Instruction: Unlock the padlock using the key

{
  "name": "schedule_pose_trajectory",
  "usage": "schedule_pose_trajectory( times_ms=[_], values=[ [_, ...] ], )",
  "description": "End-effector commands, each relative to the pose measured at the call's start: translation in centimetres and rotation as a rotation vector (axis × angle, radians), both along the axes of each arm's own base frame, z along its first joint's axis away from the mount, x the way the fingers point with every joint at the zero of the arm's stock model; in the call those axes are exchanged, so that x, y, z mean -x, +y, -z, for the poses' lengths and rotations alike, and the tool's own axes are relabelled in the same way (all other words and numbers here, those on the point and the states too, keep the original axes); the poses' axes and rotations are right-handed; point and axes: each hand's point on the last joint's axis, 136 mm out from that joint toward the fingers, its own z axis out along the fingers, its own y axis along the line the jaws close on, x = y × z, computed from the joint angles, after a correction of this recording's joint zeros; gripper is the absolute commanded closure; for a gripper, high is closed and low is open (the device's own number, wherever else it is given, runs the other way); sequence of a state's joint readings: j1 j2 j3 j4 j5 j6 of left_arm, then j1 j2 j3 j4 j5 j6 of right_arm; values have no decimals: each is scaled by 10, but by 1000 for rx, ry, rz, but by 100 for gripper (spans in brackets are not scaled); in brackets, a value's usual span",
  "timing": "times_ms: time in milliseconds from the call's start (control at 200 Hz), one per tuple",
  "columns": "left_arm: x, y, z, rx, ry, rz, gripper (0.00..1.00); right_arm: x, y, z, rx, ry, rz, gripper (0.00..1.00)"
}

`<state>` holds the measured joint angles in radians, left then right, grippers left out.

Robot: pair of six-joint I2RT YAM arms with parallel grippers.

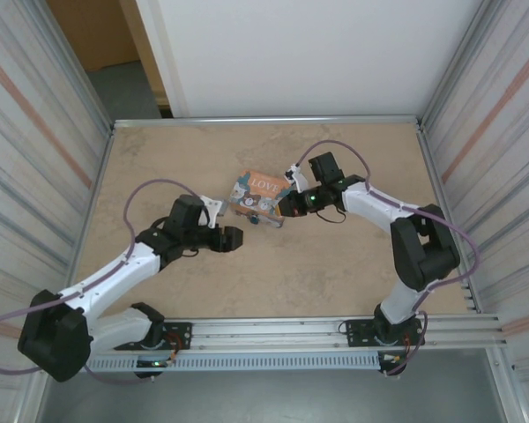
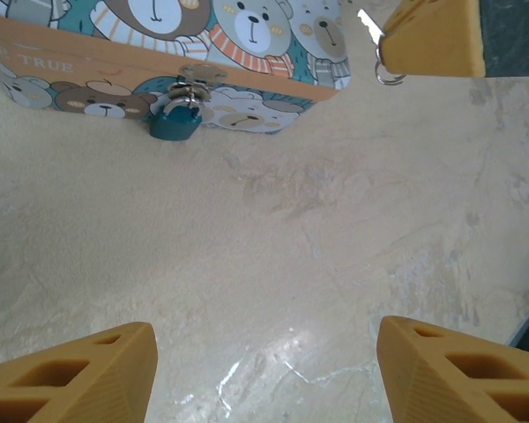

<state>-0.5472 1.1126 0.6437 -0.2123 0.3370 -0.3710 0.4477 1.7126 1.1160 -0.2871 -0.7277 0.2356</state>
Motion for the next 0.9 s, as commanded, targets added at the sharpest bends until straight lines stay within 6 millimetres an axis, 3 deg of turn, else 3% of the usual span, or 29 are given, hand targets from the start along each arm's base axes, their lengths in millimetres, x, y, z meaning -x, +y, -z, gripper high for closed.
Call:
schedule_pose_trajectory(
  times_ms=[0, 581, 897],
  values=[
    [-12, -2, 0, 20, -55, -30, 32, -14, 5, -2, -38, 20, 14, 100],
    [-41, -4, 15, 43, -77, -114, 31, -65, 24, 22, -65, 56, 73, 100],
    [-59, -8, 29, 88, -59, -133, 32, -56, 17, 50, -15, 106, 91, 100]
  ],
)
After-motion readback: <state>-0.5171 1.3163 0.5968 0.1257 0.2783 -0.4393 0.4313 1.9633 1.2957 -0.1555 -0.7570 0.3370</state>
